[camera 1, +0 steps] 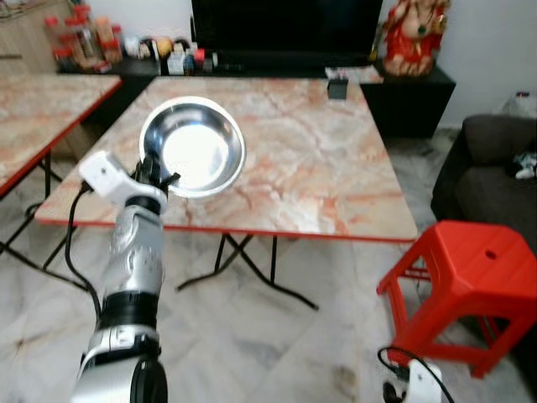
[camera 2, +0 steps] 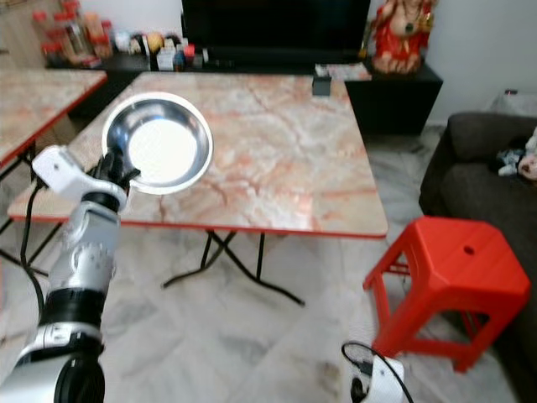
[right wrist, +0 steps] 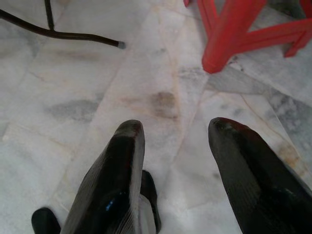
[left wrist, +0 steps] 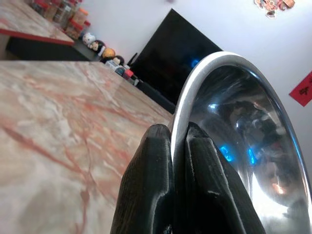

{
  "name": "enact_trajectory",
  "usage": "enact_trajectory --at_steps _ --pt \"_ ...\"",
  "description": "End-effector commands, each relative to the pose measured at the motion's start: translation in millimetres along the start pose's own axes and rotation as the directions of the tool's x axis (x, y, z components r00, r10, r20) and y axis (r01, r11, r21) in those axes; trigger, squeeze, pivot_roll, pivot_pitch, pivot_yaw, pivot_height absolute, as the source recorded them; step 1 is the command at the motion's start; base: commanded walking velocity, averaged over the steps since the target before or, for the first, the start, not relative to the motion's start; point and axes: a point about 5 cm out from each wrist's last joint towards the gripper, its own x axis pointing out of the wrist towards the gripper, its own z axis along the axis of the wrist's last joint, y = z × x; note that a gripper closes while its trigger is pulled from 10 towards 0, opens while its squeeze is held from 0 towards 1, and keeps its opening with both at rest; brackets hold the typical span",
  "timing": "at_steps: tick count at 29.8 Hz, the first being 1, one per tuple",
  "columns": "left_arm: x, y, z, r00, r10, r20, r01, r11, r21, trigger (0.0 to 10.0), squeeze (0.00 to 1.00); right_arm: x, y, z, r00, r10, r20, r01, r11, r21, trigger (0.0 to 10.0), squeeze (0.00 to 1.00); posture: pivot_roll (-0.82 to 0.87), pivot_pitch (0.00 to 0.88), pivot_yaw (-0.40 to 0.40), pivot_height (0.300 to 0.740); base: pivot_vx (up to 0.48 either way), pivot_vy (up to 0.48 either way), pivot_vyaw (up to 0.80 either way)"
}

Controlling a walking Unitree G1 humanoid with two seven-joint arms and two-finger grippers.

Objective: Setting the table

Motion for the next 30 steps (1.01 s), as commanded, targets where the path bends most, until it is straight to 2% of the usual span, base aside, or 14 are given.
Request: enact_trajectory --at_steps 1,8,11,22,30 --pt "4.2 0.9 9.2 1.0 -0.004 0.022 0.004 1.0 -0.002 10.0 0.0 0.6 0.3 2.8 1.0 -0.004 0.012 0.004 1.0 0.004 10.0 0.0 -0.08 0.0 0.001 0.728 0.368 0.0 0.0" --pt "5.0 4.3 9.4 1.0 0.003 0.03 -0.003 1.0 -0.001 10.0 0.0 0.5 0.7 0.7 1.0 0.002 -0.005 -0.002 1.0 0.007 10.0 0.0 -0.08 0.0 -0.004 0.728 0.369 0.0 0.0" --pt "4.2 4.5 8.9 1.0 -0.001 0.027 0.001 1.0 0.002 10.0 0.0 0.8 1.4 1.6 1.0 0.005 -0.002 -0.005 1.0 0.012 10.0 0.0 -0.08 0.0 -0.004 0.728 0.369 0.0 -0.67" --pt "4.6 3.4 9.0 1.0 -0.01 0.023 0.011 1.0 -0.008 10.0 0.0 0.5 2.6 0.8 1.0 0.008 0.0 -0.008 1.0 0.002 10.0 0.0 -0.07 0.0 -0.006 0.728 0.37 0.0 0.0" --pt "2.8 -0.2 2.0 0.998 -0.051 -0.029 0.05 0.999 -0.018 10.0 0.0 0.3 2.3 0.3 1.0 0.009 -0.001 -0.009 1.0 0.01 10.0 0.0 -0.07 0.0 -0.009 0.728 0.367 0.0 -0.26"
